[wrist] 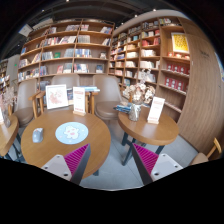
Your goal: Arrange mouse
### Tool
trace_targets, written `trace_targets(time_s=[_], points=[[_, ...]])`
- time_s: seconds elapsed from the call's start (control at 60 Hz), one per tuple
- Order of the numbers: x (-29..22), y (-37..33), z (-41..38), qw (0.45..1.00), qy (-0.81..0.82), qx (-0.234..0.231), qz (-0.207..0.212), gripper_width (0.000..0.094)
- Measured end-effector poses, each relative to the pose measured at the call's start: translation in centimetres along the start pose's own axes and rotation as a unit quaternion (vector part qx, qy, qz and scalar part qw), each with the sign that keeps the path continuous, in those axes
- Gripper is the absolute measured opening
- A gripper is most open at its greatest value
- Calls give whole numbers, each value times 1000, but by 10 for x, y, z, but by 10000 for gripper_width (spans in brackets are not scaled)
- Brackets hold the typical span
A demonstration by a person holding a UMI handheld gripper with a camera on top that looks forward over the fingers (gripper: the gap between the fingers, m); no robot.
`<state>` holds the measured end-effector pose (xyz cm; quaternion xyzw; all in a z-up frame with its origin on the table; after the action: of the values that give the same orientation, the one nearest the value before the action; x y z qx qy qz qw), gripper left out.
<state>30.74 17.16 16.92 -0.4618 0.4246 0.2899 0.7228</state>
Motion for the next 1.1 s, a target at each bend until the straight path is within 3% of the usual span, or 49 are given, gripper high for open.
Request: trace_targets(time_s=[0.783, 1.1], points=[[-2, -45, -234, 986, -65, -151, 13, 853], [12, -41, -311, 978, -91, -187, 7, 854]])
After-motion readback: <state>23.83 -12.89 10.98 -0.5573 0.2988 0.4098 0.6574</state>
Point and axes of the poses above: the point between the fingertips, and its own axes, seen from behind it with the camera up: z to the right, x down, y forward, the way the camera looks, the point moved 5 cm from there along -y, backward, against the way the camera looks, and after that the axes turned 6 degrees about -y, right-handed, at the moved point
